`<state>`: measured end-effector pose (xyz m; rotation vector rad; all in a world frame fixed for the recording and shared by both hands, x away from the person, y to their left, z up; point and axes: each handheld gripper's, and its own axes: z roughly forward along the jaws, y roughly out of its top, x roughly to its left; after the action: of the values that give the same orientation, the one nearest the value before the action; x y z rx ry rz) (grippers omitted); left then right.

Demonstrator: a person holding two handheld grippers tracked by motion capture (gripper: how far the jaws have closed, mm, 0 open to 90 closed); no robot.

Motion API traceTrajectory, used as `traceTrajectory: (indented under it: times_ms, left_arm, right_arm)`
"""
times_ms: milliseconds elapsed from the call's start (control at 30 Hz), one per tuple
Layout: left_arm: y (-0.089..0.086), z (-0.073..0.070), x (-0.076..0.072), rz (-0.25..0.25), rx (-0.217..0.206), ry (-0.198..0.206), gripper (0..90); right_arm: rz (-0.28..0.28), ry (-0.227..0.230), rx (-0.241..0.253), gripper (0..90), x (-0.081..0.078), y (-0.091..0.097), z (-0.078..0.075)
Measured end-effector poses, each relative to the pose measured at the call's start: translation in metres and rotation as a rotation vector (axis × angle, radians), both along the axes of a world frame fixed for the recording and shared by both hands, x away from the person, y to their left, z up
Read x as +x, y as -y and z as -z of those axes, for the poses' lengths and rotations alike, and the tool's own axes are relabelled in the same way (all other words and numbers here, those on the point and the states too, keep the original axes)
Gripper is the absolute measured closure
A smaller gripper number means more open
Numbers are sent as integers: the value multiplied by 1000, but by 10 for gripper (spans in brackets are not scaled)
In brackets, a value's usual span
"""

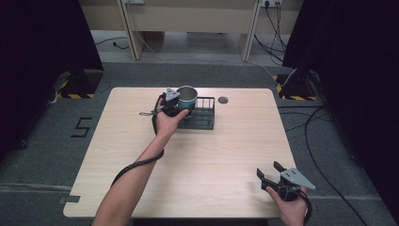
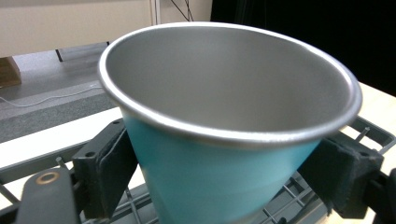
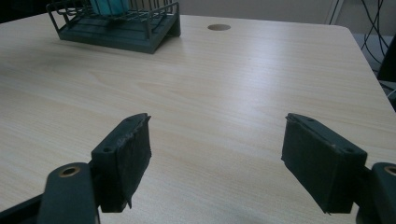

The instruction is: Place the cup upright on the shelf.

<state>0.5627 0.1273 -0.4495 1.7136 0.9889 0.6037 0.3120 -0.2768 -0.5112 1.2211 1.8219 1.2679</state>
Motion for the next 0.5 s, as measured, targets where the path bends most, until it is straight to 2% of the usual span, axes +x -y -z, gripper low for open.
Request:
traceTrajectory:
  times_ms: [300,500]
  left_arm:
    - [0,0,0,-2,-7,-10,155]
    - [-2,2,-3,-11,-35,-11,143]
  right_arm:
    - [-3,-1,-1,244,0,-1,0]
    - [-5,0,-3,242,0,0,0]
